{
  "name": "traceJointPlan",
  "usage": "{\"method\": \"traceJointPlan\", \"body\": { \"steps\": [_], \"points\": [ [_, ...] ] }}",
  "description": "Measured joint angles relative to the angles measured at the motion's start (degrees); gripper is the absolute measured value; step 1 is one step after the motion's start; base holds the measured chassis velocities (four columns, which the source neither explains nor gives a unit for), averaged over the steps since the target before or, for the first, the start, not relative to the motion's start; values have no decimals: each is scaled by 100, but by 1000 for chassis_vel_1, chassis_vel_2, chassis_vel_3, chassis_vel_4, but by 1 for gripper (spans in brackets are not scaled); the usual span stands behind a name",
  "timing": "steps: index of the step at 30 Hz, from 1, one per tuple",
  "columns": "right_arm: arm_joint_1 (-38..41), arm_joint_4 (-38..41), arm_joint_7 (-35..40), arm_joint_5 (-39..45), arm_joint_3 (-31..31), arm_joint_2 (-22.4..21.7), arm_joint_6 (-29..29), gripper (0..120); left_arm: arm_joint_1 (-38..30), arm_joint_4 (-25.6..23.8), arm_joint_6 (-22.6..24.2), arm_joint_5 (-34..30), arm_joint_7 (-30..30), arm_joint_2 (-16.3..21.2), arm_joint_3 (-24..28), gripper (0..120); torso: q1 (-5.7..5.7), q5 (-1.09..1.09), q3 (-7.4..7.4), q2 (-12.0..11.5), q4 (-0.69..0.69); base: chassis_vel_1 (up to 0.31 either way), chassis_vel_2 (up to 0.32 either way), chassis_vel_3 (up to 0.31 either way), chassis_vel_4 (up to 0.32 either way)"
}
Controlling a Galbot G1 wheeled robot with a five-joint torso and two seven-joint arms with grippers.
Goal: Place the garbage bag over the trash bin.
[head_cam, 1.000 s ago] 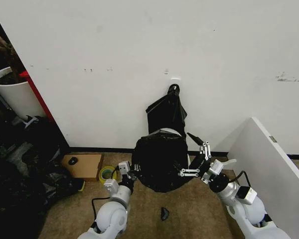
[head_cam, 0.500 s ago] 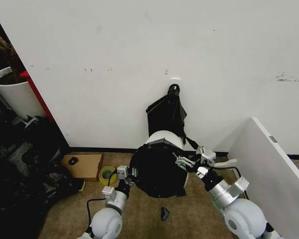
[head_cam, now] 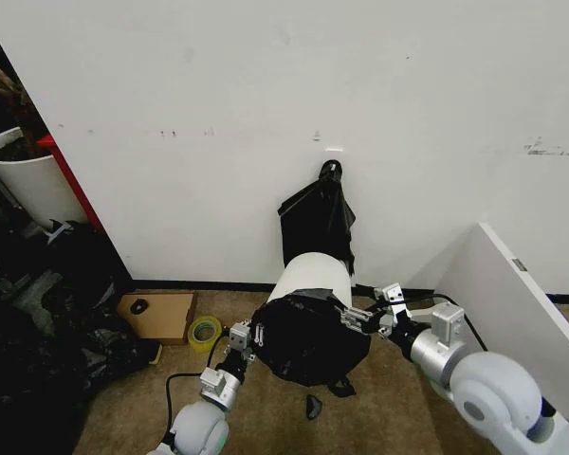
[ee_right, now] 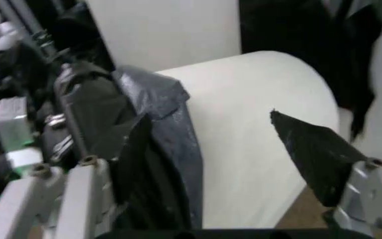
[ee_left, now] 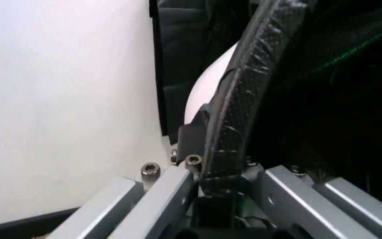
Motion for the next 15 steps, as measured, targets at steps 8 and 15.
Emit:
{"method": "traceJointPlan", "body": {
  "steps": [8, 15],
  "points": [
    [64, -129, -480, 133, 48, 58, -146, 40, -2, -47, 14, -51, -20, 20, -17, 0, 0, 0, 0, 0, 0, 0, 0, 0, 0],
    [155, -261, -573, 232, 52, 90, -144, 16, -48, -58, 45, -119, -31, 12, 21, 0, 0, 0, 0, 0, 0, 0, 0, 0, 0]
  ]
}}
